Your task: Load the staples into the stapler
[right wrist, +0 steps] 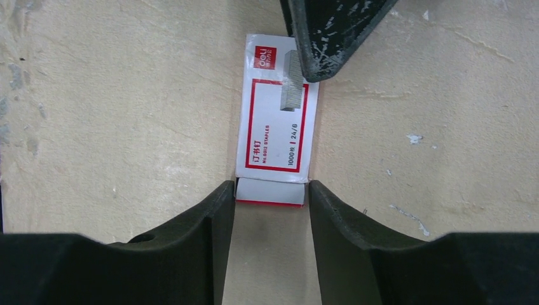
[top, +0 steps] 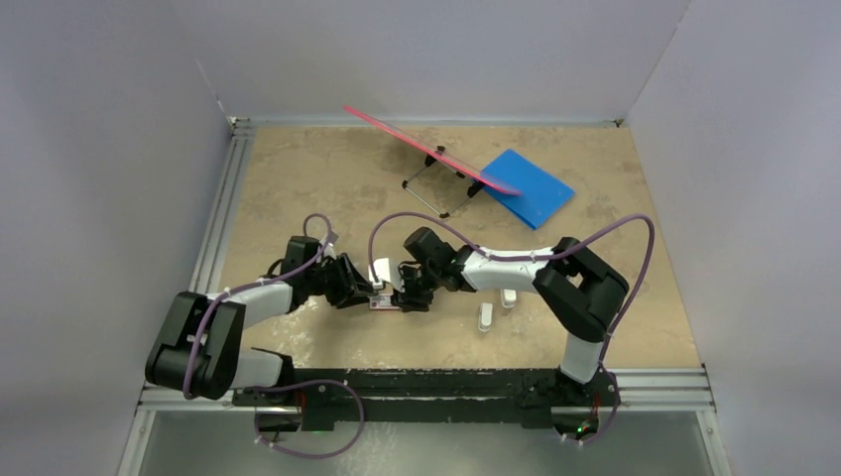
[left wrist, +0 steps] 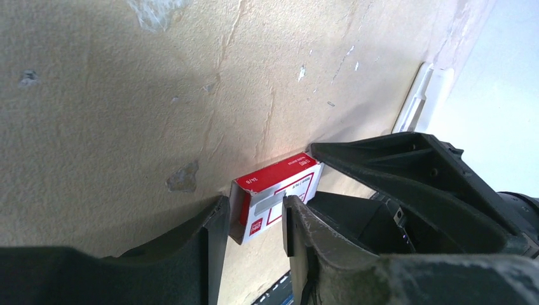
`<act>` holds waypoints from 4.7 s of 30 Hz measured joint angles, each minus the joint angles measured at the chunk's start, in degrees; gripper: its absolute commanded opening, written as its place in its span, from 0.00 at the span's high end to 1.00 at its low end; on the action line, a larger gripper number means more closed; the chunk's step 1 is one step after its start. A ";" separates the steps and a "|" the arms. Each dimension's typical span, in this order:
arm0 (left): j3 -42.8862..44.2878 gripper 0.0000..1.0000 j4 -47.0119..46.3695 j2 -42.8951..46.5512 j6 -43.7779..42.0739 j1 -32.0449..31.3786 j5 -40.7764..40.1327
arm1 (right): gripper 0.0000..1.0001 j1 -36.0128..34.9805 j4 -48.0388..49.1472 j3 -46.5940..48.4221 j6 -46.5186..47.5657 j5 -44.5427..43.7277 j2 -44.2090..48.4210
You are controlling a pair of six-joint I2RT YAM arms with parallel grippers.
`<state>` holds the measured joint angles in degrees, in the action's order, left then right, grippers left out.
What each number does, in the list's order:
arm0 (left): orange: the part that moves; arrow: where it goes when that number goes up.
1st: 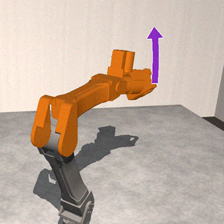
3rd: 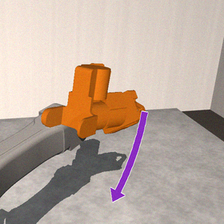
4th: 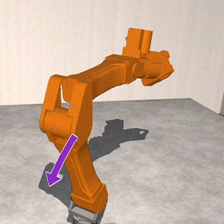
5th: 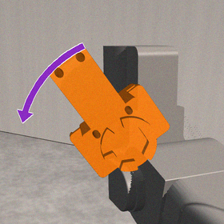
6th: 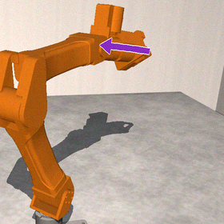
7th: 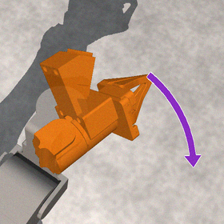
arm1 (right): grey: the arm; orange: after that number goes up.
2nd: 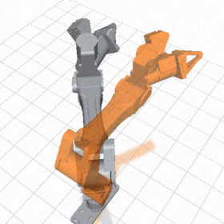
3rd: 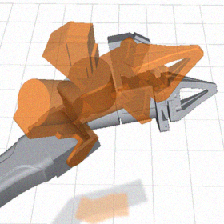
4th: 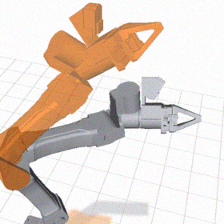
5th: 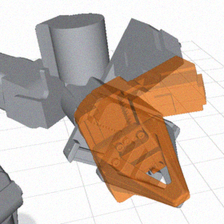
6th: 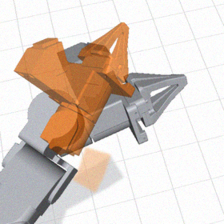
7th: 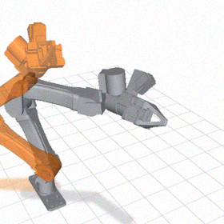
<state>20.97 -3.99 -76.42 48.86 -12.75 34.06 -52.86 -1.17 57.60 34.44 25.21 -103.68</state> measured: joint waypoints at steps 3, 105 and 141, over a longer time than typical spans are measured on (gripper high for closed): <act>0.04 0.65 0.48 0.20 -0.13 0.00 -0.15 | 0.43 -0.02 0.26 0.00 -0.35 -0.31 0.02; 6.03 0.47 21.53 18.45 -4.55 2.99 -14.99 | 0.23 1.29 4.28 -5.95 -12.09 -7.93 25.22; 6.08 0.58 25.99 26.01 -5.97 -1.95 -12.33 | 0.30 -16.70 -0.22 -16.98 -76.54 -49.83 29.27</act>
<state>27.05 22.00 -50.41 42.89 -14.70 21.74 -69.56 -1.39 40.62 -42.11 -24.62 -74.41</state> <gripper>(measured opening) 0.483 0.730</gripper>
